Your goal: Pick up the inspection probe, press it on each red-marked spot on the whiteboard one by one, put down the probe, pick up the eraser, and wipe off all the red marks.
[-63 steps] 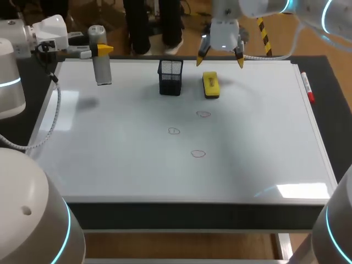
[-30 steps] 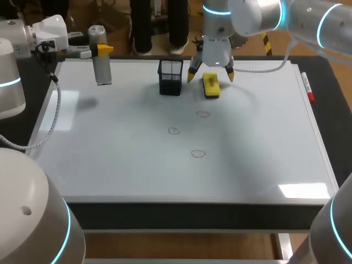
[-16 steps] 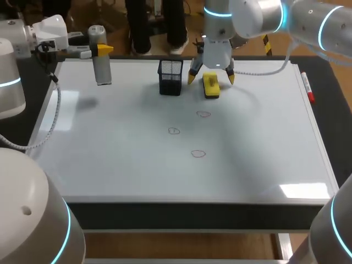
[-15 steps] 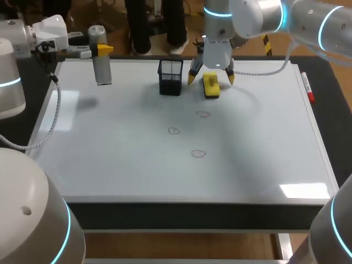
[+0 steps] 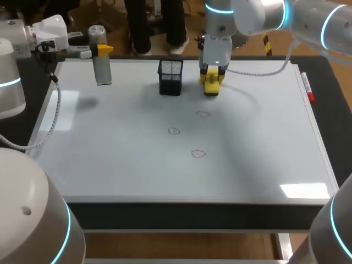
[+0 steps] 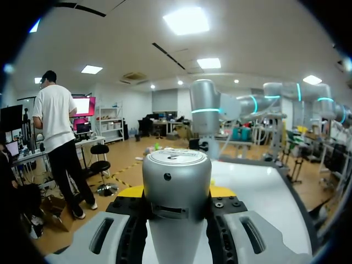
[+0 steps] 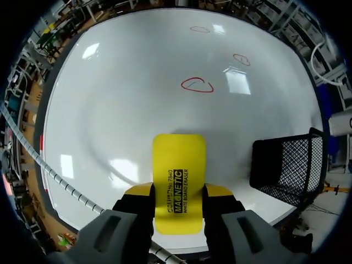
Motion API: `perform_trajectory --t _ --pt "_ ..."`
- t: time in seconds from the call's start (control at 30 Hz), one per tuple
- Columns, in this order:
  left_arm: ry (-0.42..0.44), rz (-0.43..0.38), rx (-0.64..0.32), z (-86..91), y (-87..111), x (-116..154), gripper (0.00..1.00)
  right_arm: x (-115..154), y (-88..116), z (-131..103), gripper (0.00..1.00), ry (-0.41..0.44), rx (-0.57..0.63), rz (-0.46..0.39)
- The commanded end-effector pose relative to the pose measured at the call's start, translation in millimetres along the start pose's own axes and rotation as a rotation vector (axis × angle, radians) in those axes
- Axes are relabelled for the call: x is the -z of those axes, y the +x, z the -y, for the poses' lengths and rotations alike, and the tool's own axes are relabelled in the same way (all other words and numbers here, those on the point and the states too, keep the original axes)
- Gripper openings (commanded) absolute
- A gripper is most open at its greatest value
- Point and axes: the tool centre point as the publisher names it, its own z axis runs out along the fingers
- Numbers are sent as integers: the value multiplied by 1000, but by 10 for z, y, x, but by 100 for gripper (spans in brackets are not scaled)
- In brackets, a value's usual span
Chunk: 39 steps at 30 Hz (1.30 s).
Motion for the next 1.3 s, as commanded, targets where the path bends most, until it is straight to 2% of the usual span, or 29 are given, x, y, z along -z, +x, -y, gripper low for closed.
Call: perform_trajectory --t 0.03,0.27,0.53,0.87,1.0,1.3 --pt "1 1 -1 7 5 3 0 183 193 -113 0 20 -75 24" --pt "1 1 -1 7 5 3 0 287 598 -166 0 25 -266 35" --pt "1 1 -1 7 5 3 0 333 1058 -337 0 30 -396 38" --pt "1 1 -1 7 5 3 0 269 1594 -665 0 21 -534 48" --pt "1 1 -1 7 5 3 0 249 1606 -817 0 6 -561 45" --pt "1 1 -1 7 5 3 0 230 1707 -938 0 17 -601 36"
